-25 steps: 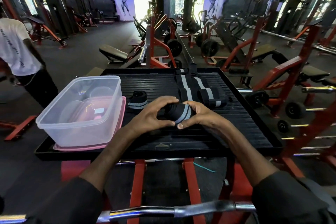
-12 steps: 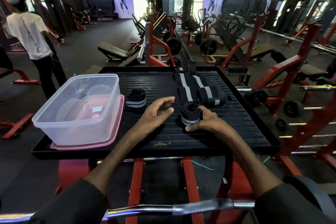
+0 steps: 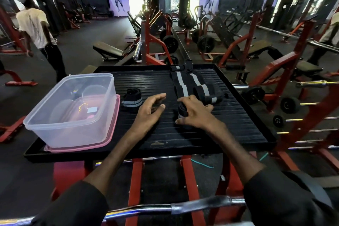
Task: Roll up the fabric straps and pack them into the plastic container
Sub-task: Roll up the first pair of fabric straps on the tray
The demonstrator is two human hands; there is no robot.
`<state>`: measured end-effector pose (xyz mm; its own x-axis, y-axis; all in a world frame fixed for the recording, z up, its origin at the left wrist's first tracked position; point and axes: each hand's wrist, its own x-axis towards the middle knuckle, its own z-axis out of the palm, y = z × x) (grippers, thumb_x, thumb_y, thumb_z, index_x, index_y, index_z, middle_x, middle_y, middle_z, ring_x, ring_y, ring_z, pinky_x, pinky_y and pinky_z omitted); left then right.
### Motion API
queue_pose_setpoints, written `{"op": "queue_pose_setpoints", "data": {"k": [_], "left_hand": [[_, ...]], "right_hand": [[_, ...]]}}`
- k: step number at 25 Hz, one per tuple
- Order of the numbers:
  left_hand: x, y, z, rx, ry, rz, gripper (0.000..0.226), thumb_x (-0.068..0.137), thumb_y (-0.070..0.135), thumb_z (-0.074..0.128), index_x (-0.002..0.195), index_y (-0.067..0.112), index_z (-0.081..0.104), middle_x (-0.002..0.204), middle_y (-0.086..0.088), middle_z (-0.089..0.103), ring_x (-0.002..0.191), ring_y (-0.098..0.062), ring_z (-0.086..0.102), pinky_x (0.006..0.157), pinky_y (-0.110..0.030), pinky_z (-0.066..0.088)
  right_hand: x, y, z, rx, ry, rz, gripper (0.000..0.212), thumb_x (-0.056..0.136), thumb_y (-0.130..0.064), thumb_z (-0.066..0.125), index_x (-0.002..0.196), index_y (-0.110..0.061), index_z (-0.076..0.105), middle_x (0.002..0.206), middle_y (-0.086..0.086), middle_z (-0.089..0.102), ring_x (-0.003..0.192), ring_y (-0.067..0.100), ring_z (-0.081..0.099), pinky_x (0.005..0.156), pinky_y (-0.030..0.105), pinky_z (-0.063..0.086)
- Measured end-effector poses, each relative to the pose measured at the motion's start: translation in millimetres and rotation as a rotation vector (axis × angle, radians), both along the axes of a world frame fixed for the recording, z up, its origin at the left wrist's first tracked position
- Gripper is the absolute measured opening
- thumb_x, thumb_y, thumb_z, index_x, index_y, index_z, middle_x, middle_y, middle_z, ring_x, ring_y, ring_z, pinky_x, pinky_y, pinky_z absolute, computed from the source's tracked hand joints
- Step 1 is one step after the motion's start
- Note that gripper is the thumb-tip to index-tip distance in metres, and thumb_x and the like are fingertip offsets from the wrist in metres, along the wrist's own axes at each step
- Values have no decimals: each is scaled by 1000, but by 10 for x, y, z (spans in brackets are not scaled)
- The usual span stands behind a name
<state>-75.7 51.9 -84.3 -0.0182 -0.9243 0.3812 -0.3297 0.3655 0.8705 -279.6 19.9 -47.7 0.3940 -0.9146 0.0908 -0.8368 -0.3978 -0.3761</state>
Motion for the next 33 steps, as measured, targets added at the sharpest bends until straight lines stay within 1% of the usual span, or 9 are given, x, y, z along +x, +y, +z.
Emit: {"op": "queue_pose_setpoints", "data": {"k": [5, 8, 12, 15, 18, 22, 25, 30, 33], "left_hand": [[206, 26, 165, -288, -219, 210, 37, 93, 12, 63, 130, 13, 61, 130, -1, 59, 125, -10, 53, 111, -32, 42], [493, -103, 442, -353, -489, 279, 54, 89, 34, 57, 138, 12, 54, 133, -10, 57, 126, -24, 52, 110, -43, 41], [931, -534, 773, 43, -1036, 180, 94, 77, 62, 61, 153, 15, 32, 153, -16, 35, 140, -36, 37, 114, -54, 35], [1171, -808, 762, 306, -1225, 168, 93, 79, 54, 74, 152, 18, 30, 156, -16, 31, 142, -37, 35, 114, -52, 35], [1186, -904, 709, 381, -1327, 145, 87, 77, 54, 76, 147, 20, 37, 152, -12, 37, 137, -34, 41, 111, -49, 39], [1147, -962, 707, 427, -1273, 72, 69, 74, 46, 80, 130, 22, 48, 133, -5, 59, 117, -26, 59, 101, -45, 49], [1146, -933, 663, 423, -1130, 23, 63, 72, 30, 85, 125, 20, 51, 125, -6, 62, 111, -25, 59, 97, -43, 51], [1118, -679, 797, 211, -960, -52, 65, 63, 25, 93, 120, 18, 61, 113, -2, 67, 104, -20, 63, 93, -42, 53], [1111, -433, 1071, 70, -818, -36, 62, 64, 25, 94, 117, 15, 65, 103, 5, 70, 96, -10, 65, 87, -31, 53]], "right_hand": [[-3, -127, 2, 54, -116, 127, 74, 66, -57, 80, 130, -34, 51, 128, -7, 61, 123, 18, 56, 104, 51, 44], [152, -163, 67, -7, -285, 153, 79, 62, -62, 77, 131, -31, 54, 132, -6, 62, 122, 15, 58, 102, 48, 49], [480, -324, 185, 24, -152, 227, 84, 72, -44, 86, 143, -27, 44, 147, 0, 54, 135, 21, 50, 109, 55, 41], [601, -448, 187, 206, -55, 292, 99, 73, -33, 86, 154, -28, 28, 157, 6, 43, 142, 27, 41, 115, 57, 34], [570, -483, 208, 233, -29, 302, 101, 76, -31, 84, 157, -29, 23, 158, 7, 39, 144, 29, 33, 117, 55, 33], [467, -528, 174, 280, -131, 338, 77, 80, -20, 83, 146, -19, 43, 140, 5, 57, 129, 24, 54, 111, 44, 44], [415, -538, 129, 291, -239, 353, 65, 78, -17, 85, 135, -18, 53, 128, 0, 65, 117, 16, 62, 102, 33, 49], [358, -584, 145, 236, -477, 297, 58, 67, -28, 93, 118, -23, 66, 114, -4, 72, 106, 11, 68, 95, 34, 56], [480, -577, 373, 135, -582, 317, 54, 69, -34, 93, 115, -23, 68, 113, -6, 72, 106, 9, 68, 95, 32, 56]]}}
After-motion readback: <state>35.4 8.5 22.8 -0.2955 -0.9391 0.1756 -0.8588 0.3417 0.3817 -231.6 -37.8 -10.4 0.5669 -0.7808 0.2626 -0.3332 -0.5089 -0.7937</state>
